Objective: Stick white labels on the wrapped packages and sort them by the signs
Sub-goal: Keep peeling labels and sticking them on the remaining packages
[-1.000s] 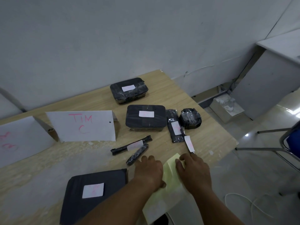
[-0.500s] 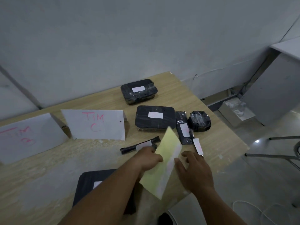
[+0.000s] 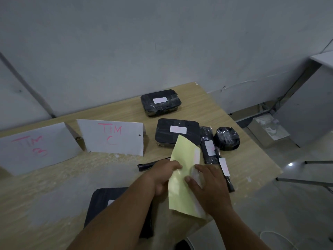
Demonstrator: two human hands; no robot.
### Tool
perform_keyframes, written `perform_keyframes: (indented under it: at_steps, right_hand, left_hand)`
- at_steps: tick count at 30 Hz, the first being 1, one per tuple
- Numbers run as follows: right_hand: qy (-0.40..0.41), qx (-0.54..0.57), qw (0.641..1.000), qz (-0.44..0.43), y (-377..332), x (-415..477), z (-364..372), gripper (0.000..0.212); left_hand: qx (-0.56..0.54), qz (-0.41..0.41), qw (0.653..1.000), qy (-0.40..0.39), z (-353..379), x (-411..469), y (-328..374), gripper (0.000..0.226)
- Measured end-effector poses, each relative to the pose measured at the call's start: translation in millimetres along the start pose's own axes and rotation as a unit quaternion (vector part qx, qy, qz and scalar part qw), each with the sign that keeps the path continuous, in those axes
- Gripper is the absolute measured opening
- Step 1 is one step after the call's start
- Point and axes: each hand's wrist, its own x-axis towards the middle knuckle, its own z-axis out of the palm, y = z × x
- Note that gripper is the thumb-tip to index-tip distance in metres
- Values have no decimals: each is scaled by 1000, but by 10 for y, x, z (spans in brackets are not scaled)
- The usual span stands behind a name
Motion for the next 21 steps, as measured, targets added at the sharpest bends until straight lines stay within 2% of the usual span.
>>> perform_keyframes:
  at_steps: [5, 8, 11, 17, 21]
  right_hand:
    - [-9, 50, 998, 42, 27, 36, 4, 68]
    - [-21, 71, 996, 55, 12, 63, -10, 70]
    - [-25, 88, 995, 39, 0, 89, -30, 64]
    - [-5, 91, 995, 31, 14, 95, -28, 48]
    - [11, 98, 995, 21, 23, 96, -22, 36]
  left_hand:
    - [-6, 15, 1000, -3, -3, 24, 8, 23]
    - [-22, 1, 998, -67, -6, 11, 16, 31]
    - [-54, -38, 990, -125, -7, 1, 32, 32]
    - [28, 27, 999, -38, 13, 120, -28, 20]
    - [66, 38, 997, -19, 13, 128, -62, 20]
